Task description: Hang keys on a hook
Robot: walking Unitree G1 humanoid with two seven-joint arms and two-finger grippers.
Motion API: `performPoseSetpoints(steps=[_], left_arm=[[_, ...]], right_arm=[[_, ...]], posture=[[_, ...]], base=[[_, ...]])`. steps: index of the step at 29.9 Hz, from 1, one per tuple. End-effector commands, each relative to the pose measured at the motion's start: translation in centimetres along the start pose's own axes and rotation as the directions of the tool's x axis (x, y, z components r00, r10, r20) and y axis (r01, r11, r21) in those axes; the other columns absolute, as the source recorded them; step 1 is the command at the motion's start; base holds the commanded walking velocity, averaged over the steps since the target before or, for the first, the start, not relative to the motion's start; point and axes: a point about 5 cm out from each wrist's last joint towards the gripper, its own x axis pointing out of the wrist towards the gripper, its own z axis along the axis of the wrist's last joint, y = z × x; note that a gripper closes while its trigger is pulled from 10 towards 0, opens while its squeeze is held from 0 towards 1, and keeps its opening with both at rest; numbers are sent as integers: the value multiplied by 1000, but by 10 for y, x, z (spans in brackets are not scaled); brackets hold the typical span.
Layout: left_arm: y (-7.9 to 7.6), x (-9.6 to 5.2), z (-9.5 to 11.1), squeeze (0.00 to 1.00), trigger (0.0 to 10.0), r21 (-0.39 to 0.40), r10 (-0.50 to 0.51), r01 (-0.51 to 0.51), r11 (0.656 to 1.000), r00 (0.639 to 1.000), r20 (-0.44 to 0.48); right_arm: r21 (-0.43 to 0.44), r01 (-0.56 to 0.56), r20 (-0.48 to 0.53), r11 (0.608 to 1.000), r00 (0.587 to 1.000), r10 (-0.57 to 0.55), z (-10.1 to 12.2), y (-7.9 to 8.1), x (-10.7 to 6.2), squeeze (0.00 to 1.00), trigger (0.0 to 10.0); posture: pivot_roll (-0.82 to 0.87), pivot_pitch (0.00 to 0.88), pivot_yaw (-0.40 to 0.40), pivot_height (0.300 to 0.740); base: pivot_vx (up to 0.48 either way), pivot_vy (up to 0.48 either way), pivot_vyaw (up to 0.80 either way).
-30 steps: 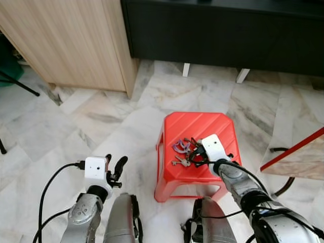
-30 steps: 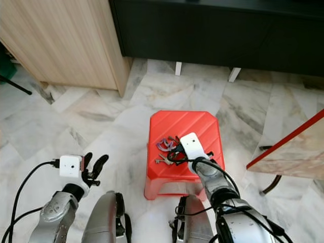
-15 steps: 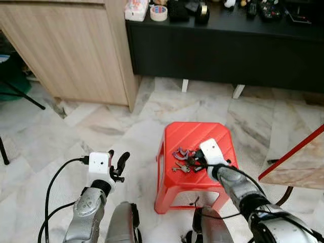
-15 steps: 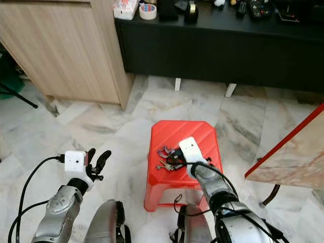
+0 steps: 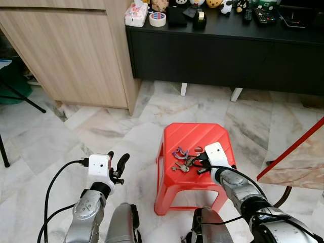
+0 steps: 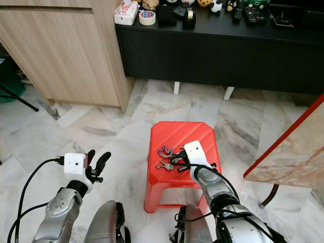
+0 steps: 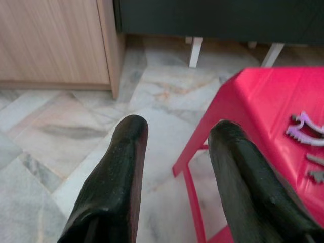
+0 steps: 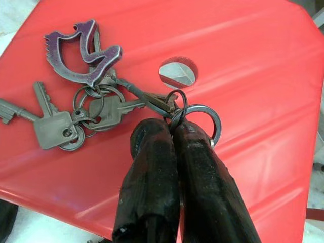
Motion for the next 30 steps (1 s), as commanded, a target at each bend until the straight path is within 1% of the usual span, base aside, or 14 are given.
performPoseSetpoints(steps=[1, 2, 3, 6, 7, 8, 10, 15, 22, 23, 25, 26, 30], left_arm=[[0, -5, -7, 0, 10000, 8, -5, 5, 1000, 999, -32], [0, -8, -9, 0, 10000, 9, -5, 5, 1000, 999, -36], [0, -9, -9, 0, 10000, 9, -5, 5, 1000, 999, -38], [0, -11, -10, 0, 10000, 9, -5, 5, 1000, 999, -39], [0, -11, -10, 0, 10000, 9, -5, 6, 1000, 999, -41], [0, -12, -11, 0, 10000, 9, -6, 7, 1000, 999, -43], [0, -13, -11, 0, 10000, 10, -6, 7, 1000, 999, -45], [-1, -15, -13, 0, 10000, 11, -6, 7, 1000, 999, -51], [1, -17, -14, 0, 10000, 16, 0, 1, 1000, 998, -56], [1, -17, -14, 0, 10000, 18, 1, 0, 1000, 998, -57], [1, -17, -14, 0, 10000, 17, 3, -2, 1000, 998, -57], [1, -16, -14, 0, 10000, 16, 4, -3, 1000, 998, -57], [1, -16, -14, 0, 10000, 15, 1, 0, 1000, 998, -57]], right_arm=[[19, 6, -50, 1000, 999, -5, -13, 2, -1, 98, 10000], [20, 10, -51, 1000, 999, -9, -14, 1, -1, 412, 10000], [21, 11, -49, 1000, 999, -10, -13, 1, -1, 973, 10000], [23, 15, -44, 1000, 999, -14, -12, 0, -1, 1000, 10000], [22, 18, -41, 1000, 999, -17, -11, -1, -1, 643, 10000], [23, 31, -34, 999, 999, -30, -9, -2, -1, 0, 10000], [31, 54, -24, 998, 998, -54, -7, -5, -1, 0, 10000], [40, 72, -14, 997, 997, -72, -4, -7, -1, 0, 10000], [40, 77, 0, 996, 997, -78, -2, -8, -1, 0, 10000], [45, 62, 3, 997, 998, -63, -2, -6, -1, 0, 10000], [19, 22, -2, 1000, 1000, -22, -4, -2, -1, 0, 10000], [-12, -13, -4, 1000, 1000, 13, -5, 2, -1, 0, 10000], [-73, -52, -8, 996, 999, 52, -9, 5, -2, 0, 10000]], posture=[[82, 178, -31, 626], [82, 183, -30, 626], [85, 185, -30, 626], [85, 187, -29, 626], [84, 189, -28, 626], [86, 190, -28, 626], [87, 191, -28, 626], [90, 191, -28, 626], [92, 197, -32, 626], [92, 197, -32, 626], [90, 196, -32, 626], [88, 196, -31, 626], [83, 198, -29, 626]], base=[[0, 0, 0], [0, 0, 0], [0, 0, 0], [0, 0, 0], [0, 0, 0], [0, 0, 0], [0, 0, 0], [0, 0, 0], [0, 0, 0], [0, 0, 0], [0, 0, 0], [0, 0, 0], [0, 0, 0]])
